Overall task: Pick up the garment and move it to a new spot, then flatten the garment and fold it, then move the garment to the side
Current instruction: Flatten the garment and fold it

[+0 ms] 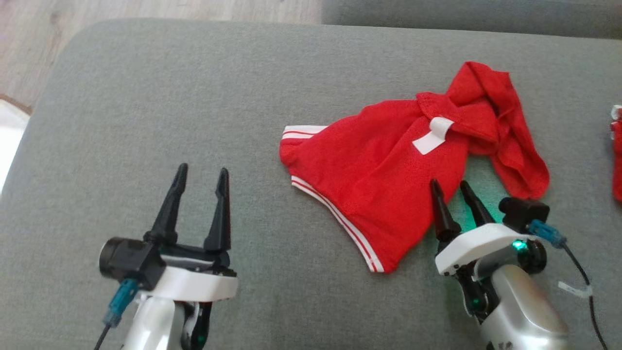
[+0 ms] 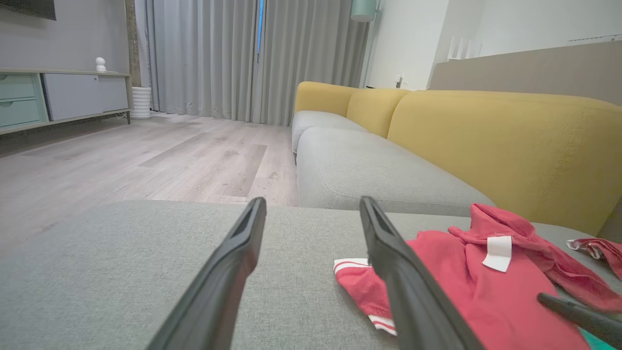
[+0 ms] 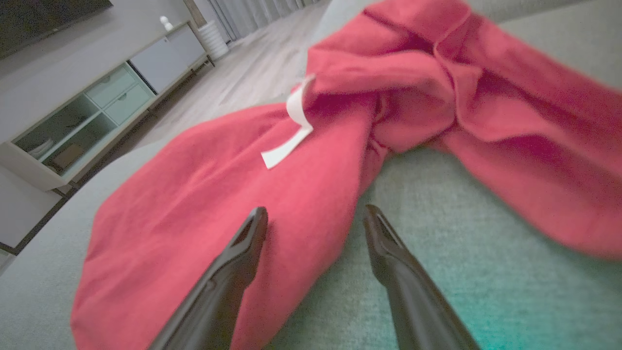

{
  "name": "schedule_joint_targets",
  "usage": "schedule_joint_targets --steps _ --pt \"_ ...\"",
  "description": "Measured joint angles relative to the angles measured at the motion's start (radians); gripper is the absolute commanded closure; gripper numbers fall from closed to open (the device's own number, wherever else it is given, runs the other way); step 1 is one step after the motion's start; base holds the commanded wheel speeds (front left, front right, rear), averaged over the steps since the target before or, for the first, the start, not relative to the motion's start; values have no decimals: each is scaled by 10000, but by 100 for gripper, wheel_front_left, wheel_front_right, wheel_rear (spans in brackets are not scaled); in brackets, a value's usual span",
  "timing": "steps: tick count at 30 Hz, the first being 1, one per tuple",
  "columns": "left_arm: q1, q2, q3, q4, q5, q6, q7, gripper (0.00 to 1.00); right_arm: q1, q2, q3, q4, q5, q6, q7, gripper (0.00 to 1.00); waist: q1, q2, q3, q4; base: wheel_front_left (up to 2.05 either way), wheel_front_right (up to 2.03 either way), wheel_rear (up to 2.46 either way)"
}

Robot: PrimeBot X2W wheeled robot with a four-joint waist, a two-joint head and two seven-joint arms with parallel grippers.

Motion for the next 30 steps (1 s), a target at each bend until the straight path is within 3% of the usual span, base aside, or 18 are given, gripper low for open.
schedule_joint_targets --steps 3,5,13,23,30 --pt "-9 -23 -44 50 0 -4 0 0 -332 -27 466 688 717 -2 17 0 0 0 41 126 0 0 0" --pt "-9 -23 -38 86 0 -4 0 0 -598 -50 813 966 874 -2 -33 100 0 0 2 152 0 0 0" --pt "62 -25 128 155 2 -75 0 0 -956 -46 1312 1012 853 -2 -635 100 -1 0 -301 -177 0 0 0" --pt "271 -27 274 61 102 -77 0 0 133 -42 533 -2092 504 -2 -708 100 -2 0 -877 -1048 0 0 0" --pt "446 -27 190 59 98 -77 0 0 471 -40 -196 -3438 380 -2 -706 100 -2 0 -1195 -1091 0 0 0"
